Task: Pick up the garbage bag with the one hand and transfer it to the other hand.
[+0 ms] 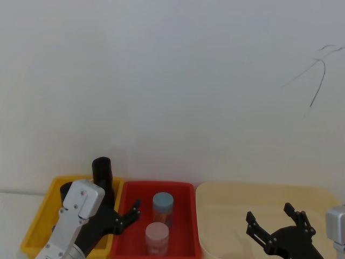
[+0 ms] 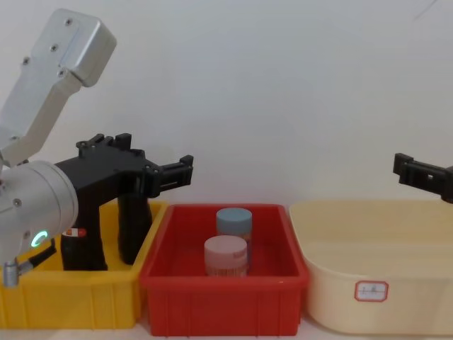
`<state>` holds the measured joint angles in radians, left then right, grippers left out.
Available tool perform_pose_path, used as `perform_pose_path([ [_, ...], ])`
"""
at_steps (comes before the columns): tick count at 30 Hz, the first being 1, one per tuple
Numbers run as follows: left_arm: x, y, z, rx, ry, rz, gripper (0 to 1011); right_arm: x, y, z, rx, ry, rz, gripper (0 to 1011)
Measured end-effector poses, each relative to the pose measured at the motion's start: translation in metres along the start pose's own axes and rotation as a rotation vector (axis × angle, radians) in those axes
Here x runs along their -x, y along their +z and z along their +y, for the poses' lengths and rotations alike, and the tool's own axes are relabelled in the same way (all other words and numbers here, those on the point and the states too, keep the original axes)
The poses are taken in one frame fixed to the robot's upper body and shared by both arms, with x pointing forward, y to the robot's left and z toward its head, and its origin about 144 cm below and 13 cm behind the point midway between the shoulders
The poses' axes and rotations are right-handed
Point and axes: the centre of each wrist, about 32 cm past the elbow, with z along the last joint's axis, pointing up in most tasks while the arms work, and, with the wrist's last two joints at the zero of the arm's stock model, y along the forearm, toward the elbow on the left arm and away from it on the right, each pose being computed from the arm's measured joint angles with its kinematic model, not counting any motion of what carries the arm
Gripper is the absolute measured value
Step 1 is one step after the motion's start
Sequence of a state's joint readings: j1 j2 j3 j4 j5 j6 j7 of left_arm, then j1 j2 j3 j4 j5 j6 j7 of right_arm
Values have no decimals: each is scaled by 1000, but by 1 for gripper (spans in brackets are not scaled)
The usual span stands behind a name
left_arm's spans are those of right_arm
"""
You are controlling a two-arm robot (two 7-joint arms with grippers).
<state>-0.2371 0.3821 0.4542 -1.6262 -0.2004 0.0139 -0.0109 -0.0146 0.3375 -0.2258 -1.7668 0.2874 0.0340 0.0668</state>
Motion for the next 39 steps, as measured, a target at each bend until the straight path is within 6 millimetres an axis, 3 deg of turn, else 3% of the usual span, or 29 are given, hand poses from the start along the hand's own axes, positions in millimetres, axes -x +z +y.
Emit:
perform_pose_path([
  [39, 0, 0, 0, 0, 0, 0, 1001, 0, 0, 0, 0, 0, 0, 1001],
])
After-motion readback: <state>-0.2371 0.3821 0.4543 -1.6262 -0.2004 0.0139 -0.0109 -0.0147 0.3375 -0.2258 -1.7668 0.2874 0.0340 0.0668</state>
